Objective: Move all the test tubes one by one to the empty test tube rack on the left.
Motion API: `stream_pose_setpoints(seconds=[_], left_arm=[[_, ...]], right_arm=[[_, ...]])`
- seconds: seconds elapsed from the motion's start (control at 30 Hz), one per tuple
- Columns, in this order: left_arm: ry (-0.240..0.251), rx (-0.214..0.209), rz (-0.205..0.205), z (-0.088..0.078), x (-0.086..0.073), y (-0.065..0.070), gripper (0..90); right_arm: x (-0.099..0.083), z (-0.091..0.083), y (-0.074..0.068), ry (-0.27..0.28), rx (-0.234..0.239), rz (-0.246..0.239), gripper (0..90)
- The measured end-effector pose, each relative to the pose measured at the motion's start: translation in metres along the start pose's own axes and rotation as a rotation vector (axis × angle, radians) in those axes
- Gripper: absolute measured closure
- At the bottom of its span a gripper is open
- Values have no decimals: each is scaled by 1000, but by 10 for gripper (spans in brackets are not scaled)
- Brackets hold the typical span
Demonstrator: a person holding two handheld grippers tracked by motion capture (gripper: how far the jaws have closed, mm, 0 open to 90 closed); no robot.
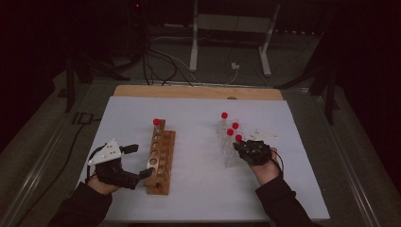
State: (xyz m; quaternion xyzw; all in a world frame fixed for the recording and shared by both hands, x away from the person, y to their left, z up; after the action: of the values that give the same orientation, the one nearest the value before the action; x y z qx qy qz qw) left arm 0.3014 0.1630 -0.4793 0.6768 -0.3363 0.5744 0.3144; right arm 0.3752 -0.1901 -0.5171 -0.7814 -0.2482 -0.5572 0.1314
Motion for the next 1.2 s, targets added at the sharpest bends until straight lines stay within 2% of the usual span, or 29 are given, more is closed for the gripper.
stream_pose_setpoints(seconds=[0.43, 0.8, 1.0, 1.2], left_arm=[[-4, -5, -5, 0, 1, 0, 16], [3, -27, 2, -1, 8, 6, 16], [13, -48, 6, 1, 14, 11, 16], [21, -68, 15, 5, 20, 16, 17]], right_arm=[[18, -14, 0, 58, -6, -6, 756], [43, -37, -6, 134, -7, -40, 755], [53, -45, -17, 161, 24, -55, 755], [57, -47, -34, 167, 75, -67, 755]])
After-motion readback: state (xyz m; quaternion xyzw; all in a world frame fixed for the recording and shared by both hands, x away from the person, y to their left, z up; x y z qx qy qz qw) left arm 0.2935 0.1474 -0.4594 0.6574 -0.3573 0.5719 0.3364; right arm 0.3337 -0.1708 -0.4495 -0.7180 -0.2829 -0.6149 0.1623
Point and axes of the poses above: each handheld gripper's, and its own axes: z roughly forward along the jaws, x roughly out of its top, y roughly to its right, the point moved 7 cm from there along z, roughly forward along the jaws, and after that the axes turned 14 degrees about y, right-handed, at the moved point
